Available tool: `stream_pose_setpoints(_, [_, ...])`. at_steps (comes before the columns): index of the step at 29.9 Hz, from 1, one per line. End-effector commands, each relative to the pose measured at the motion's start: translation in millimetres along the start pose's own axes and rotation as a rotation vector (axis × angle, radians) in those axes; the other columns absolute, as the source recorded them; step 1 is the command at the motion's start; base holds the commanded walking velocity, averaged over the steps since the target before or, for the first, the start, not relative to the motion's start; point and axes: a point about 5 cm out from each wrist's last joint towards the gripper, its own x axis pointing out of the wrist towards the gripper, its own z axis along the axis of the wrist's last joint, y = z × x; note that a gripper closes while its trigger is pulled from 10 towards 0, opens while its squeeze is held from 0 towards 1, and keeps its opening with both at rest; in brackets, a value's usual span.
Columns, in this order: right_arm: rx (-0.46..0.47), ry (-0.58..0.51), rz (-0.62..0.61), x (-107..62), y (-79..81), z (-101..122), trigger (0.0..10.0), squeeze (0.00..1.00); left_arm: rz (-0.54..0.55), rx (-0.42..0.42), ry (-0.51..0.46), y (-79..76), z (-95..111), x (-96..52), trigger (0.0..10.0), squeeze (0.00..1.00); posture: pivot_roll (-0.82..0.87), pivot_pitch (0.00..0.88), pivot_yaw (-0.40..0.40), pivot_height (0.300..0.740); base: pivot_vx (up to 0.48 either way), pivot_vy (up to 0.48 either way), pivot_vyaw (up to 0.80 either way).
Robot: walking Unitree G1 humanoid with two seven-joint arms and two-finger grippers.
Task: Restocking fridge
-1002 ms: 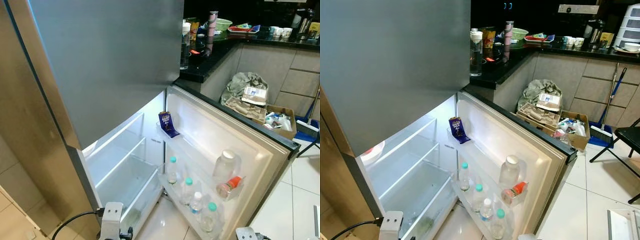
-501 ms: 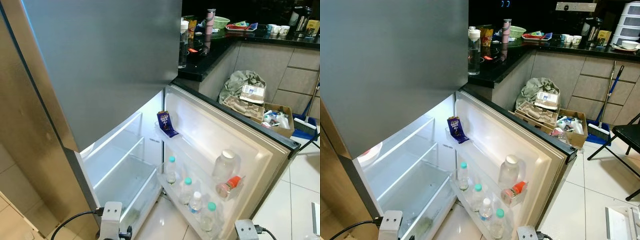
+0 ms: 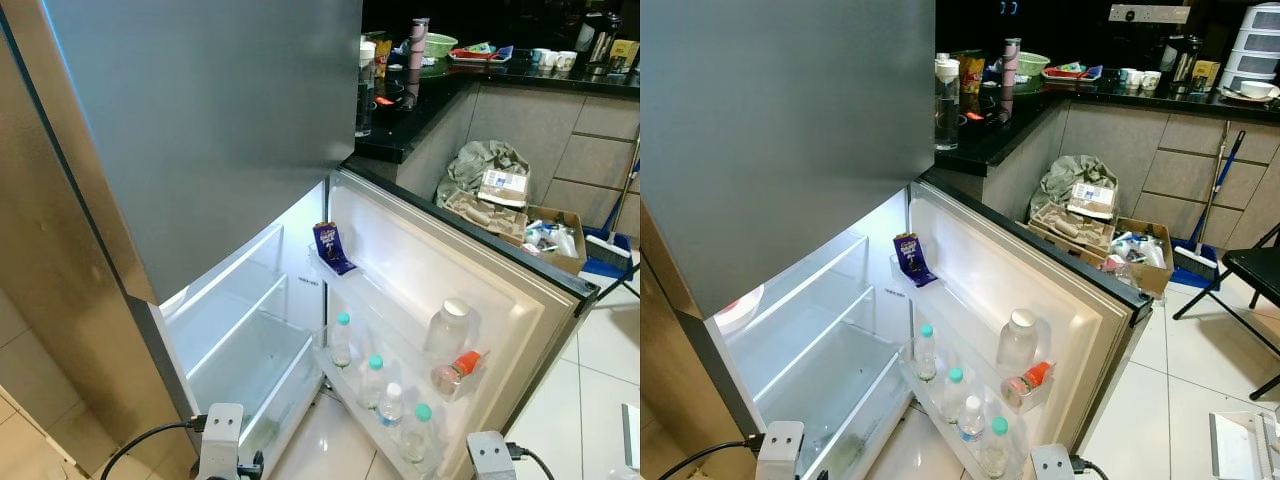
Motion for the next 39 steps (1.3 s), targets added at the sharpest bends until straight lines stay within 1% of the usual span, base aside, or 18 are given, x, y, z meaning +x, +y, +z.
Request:
stream_pose_setpoints(1, [-0.007, 0.010, 0.005, -1.1, 0.5, -3.7, 10.0, 0.00, -0.009, 0.009, 0.013, -4.0, -6.7, -1.8, 10.0, 0.00, -0.06, 0.085, -0.027, 0.740, 0.000, -0.364, 0.00])
stream_pose_setpoints(13, [-0.010, 0.000, 0.009, -0.9, 2.1, -1.7, 10.0, 0.00, -0.005, -0.001, 0.014, -3.3, -7.6, -2.2, 10.0, 0.00, -0.06, 0.085, -0.026, 0.740, 0.000, -0.380, 0.00])
stream_pose_setpoints(25, [-0.011, 0.002, 0.011, -2.1, 3.3, -4.7, 10.0, 0.00, 0.000, 0.001, 0.014, -1.4, -8.3, -2.7, 10.0, 0.00, -0.06, 0.082, -0.024, 0.740, 0.000, -0.367, 0.00])
stream_pose_setpoints(28, [-0.010, 0.001, 0.013, -1.5, 3.7, -3.4, 10.0, 0.00, 0.016, -0.021, 0.014, 1.6, -8.5, -2.9, 10.0, 0.00, -0.06, 0.077, -0.022, 0.740, 0.000, 0.000, 0.00])
stream_pose_setpoints(34, [-0.010, 0.004, 0.013, -1.4, 3.5, -3.4, 10.0, 0.00, 0.017, -0.035, 0.023, 2.9, -8.6, -2.7, 10.0, 0.00, -0.06, 0.071, -0.021, 0.740, 0.000, 0.000, 0.00])
stream_pose_setpoints(39, [-0.011, 0.006, 0.013, -1.8, 3.6, -4.6, 10.0, 0.00, 0.020, -0.034, 0.028, 4.0, -8.8, -2.6, 10.0, 0.00, -0.06, 0.068, -0.018, 0.740, 0.000, 0.148, 0.00])
